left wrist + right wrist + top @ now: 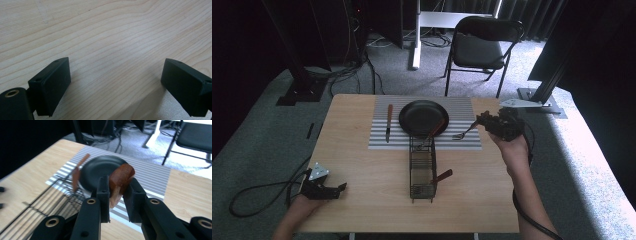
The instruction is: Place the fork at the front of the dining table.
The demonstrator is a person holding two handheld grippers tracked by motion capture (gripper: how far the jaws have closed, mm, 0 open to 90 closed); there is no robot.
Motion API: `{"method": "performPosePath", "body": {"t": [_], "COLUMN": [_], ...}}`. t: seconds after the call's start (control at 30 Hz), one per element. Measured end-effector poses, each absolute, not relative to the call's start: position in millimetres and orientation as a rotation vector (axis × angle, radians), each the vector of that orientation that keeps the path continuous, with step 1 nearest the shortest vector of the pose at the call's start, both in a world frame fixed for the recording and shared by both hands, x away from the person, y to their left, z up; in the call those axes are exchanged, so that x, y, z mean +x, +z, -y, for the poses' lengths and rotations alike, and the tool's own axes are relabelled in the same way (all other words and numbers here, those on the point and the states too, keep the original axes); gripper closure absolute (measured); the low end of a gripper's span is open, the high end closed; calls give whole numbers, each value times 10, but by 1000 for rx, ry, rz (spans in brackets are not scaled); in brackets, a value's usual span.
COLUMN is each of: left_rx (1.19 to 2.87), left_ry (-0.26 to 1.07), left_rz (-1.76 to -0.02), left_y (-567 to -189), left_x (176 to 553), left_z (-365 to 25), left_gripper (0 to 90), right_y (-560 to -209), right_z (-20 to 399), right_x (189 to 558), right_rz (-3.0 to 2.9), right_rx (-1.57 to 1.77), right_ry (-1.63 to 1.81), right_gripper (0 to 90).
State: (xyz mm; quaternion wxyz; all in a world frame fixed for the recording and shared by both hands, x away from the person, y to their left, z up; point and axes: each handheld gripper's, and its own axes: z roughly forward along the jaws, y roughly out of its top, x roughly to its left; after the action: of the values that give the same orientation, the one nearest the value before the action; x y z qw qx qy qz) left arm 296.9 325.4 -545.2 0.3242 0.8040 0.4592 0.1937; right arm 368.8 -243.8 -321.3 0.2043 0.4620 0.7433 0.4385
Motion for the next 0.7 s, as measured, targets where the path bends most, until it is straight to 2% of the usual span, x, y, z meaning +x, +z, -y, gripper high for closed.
{"method": "performPosePath", "body": {"t": [0.33, 0.7], "left_rx": [2109, 2109], "left_ry": [508, 507], "left_rz": [-1205, -1206], "left_y": [-5453, -5453], "left_x": [2969, 2969], "left_z": [-3254, -3253], "left_gripper": [89, 89], "right_y": [-3562, -3837], "right_z": [2313, 2146], "right_x": [4057, 4295], "right_rz": [-2055, -2070], "right_rx": [1338, 1361], "right_ry": [1038, 946], "right_gripper": [756, 755]}}
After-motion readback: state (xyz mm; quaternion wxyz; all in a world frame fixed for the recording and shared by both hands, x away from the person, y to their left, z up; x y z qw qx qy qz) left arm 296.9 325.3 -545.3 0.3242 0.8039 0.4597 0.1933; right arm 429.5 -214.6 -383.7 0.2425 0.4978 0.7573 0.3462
